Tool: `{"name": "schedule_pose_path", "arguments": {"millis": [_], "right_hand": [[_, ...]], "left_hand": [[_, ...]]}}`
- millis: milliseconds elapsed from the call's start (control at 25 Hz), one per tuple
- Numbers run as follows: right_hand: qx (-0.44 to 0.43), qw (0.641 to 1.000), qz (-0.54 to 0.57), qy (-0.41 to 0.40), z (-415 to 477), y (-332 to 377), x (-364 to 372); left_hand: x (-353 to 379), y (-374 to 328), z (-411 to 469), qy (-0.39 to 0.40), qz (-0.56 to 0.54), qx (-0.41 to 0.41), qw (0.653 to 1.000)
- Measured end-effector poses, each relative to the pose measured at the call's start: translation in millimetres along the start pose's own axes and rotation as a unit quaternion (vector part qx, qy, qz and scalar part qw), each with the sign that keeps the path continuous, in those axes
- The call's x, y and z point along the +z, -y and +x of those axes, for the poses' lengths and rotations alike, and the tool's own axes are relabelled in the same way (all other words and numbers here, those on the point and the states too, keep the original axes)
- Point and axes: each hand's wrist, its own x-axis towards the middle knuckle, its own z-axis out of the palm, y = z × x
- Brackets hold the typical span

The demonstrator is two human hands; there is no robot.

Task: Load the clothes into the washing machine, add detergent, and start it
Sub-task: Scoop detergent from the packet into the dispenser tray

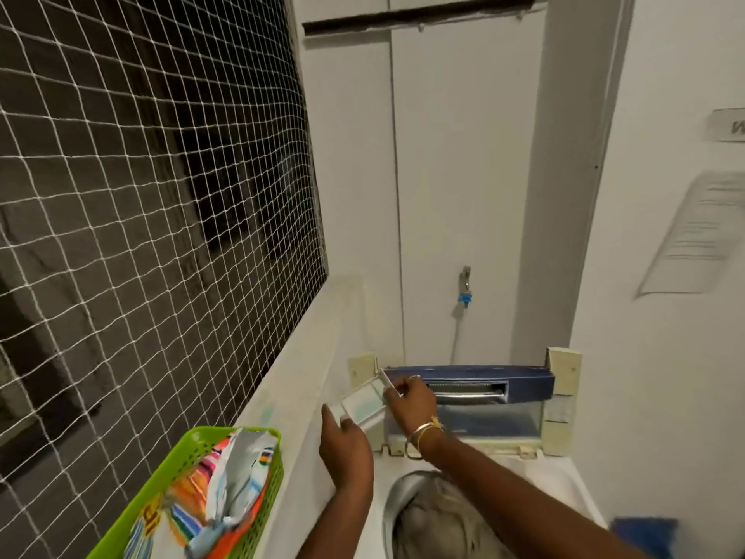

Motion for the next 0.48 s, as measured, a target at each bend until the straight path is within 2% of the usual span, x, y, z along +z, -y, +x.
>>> {"name": "schedule_pose_path", "arguments": {"millis": [160,480], "right_hand": [[0.018,0.998,0.032,-0.058,-35,-30,-30],[0.073,0.985,0.098,-0.125,-77,-87,-68]], "left_hand": [[5,19,-23,0.027,0.018,0.025,0.999],[23,42,-72,0.135,0.015,0.058,0.989]]}}
